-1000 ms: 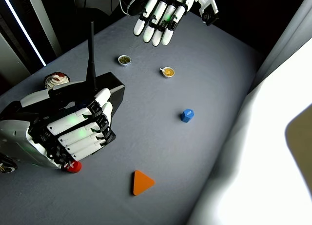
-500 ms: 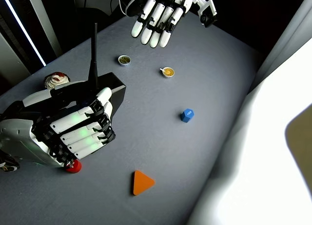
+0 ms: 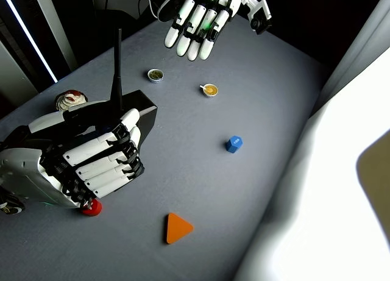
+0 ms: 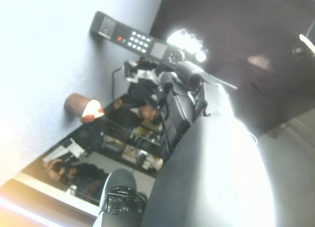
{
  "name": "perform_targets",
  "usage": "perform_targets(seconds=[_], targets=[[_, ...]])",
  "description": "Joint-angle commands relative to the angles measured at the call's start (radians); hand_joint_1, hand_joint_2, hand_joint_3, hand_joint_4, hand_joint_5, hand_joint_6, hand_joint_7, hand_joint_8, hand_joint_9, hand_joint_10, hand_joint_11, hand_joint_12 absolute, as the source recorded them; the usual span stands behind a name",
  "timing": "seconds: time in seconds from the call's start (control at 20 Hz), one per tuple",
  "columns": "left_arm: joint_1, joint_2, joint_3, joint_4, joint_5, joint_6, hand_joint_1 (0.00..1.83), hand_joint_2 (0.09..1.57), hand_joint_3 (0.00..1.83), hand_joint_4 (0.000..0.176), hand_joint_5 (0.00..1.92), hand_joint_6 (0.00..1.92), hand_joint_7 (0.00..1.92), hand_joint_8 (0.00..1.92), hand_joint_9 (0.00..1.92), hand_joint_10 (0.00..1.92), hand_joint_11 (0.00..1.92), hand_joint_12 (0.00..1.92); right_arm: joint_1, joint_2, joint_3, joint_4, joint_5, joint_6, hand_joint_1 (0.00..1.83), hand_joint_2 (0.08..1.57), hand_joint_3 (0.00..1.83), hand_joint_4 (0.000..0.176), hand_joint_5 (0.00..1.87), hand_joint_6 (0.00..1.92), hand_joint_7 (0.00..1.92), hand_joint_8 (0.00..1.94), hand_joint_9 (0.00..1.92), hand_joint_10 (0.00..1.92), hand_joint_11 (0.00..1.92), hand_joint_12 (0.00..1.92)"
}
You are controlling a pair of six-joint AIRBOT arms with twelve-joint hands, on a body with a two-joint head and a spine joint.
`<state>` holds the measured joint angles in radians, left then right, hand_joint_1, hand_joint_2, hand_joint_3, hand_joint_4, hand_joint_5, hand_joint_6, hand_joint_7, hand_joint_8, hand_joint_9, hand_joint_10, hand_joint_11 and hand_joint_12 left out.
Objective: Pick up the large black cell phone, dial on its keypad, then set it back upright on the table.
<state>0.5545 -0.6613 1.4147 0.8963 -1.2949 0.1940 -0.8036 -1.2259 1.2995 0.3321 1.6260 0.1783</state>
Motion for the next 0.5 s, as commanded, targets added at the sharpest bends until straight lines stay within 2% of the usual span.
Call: perform_targets(seconds=[0.0,0.1,0.15,0.45], targets=[[-0.020,-0.002,0.000,-0.079,-0.087,0.001,0.04,1.30,0.00,0.000,0.30,0.00,0.39,0.00,0.40,0.00,0.02,0.84,-0.002,0.006,0.006,0.000,0.138,0.016,1.48,1.19,0.00,0.000,0.85,0.90,0.65,1.45,0.67,1.53,0.85,1.56],[-0.020,-0.002,0.000,-0.079,-0.087,0.001,0.04,1.30,0.00,0.000,0.30,0.00,0.39,0.00,0.40,0.00,0.02,0.84,0.000,0.002,0.007,0.000,0.138,0.016,1.48,1.19,0.00,0.000,0.84,0.90,0.65,1.45,0.67,1.53,0.85,1.56],[-0.020,-0.002,0.000,-0.079,-0.087,0.001,0.05,1.30,0.00,0.000,0.28,0.00,0.37,0.00,0.38,0.00,0.01,0.83,0.004,0.000,0.007,0.000,0.138,0.015,1.48,1.17,0.00,0.000,0.91,0.85,0.68,1.36,0.70,1.47,0.88,1.53],[-0.020,-0.001,0.001,-0.079,-0.087,0.001,0.05,1.30,0.00,0.000,0.29,0.00,0.37,0.00,0.38,0.00,0.03,0.81,0.012,0.000,0.002,-0.008,0.138,0.013,1.48,1.17,0.00,0.000,0.90,0.81,0.70,1.35,0.72,1.45,0.86,1.57]])
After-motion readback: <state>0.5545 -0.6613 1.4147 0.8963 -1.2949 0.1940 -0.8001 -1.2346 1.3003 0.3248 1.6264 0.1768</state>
